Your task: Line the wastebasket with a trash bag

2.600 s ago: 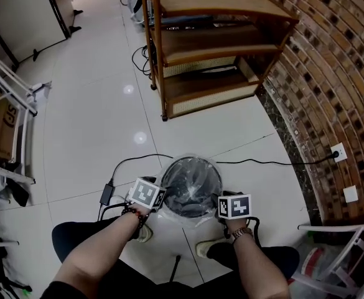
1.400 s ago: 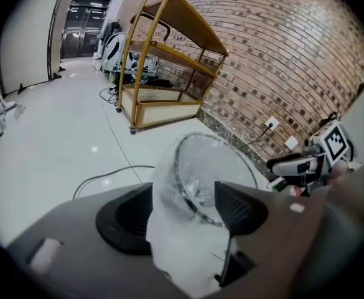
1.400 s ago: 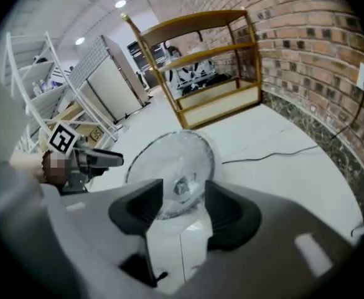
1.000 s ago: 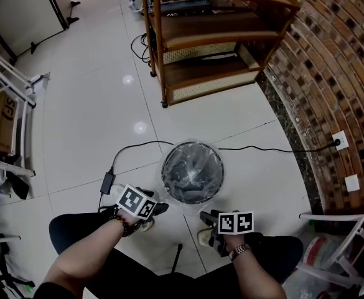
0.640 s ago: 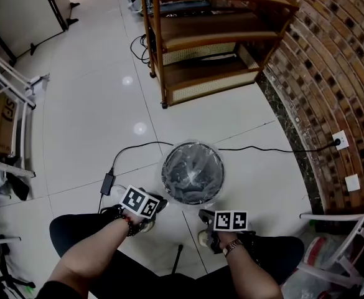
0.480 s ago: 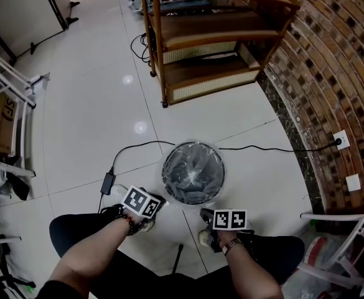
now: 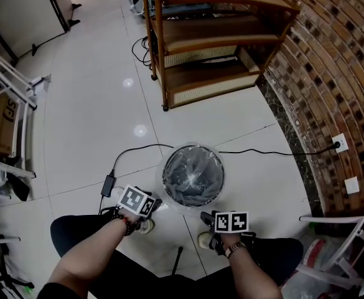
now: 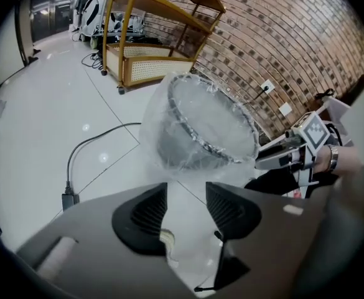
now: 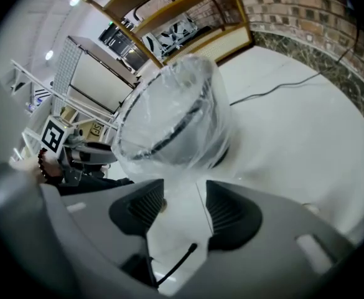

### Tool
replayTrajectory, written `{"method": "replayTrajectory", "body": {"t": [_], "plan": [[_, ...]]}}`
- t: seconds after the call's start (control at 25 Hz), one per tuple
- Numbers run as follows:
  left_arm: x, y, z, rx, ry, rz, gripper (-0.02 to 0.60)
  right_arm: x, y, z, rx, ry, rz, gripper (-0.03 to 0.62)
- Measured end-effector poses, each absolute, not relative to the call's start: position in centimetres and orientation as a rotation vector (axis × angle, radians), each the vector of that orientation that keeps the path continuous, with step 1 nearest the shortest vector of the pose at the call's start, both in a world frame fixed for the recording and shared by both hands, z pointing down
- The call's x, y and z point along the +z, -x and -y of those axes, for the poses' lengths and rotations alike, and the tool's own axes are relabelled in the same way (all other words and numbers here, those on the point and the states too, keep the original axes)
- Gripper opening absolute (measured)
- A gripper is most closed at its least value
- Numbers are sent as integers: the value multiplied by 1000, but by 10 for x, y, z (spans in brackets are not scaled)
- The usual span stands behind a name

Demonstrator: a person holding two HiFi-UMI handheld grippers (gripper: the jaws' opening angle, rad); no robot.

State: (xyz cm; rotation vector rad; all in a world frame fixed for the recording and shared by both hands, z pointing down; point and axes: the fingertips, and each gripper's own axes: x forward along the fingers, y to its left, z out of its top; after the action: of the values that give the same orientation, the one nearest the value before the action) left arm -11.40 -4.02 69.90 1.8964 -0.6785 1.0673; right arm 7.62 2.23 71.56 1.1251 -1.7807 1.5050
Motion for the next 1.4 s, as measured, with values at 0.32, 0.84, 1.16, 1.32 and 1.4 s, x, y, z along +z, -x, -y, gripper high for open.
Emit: {"method": "replayTrajectory", "body": {"t": [0.32, 0.84, 1.16, 1.32, 1.4], "plan": [[650, 124, 79, 997, -2019, 862, 236, 652, -98, 6, 1307, -1236, 1913, 202], [580, 16, 116, 1005, -2512, 786, 131, 584, -31, 92, 783, -1155, 2199, 15], [596, 0, 113, 1096, -2571, 752, 5, 606, -36, 103, 575, -1147, 2119, 0], [604, -9, 106, 1112, -2571, 725, 5, 607, -35, 107, 511, -1154, 2120, 0], [607, -12, 103, 1113, -2571, 719, 5, 604, -32, 109, 508, -1154, 2132, 0]]}}
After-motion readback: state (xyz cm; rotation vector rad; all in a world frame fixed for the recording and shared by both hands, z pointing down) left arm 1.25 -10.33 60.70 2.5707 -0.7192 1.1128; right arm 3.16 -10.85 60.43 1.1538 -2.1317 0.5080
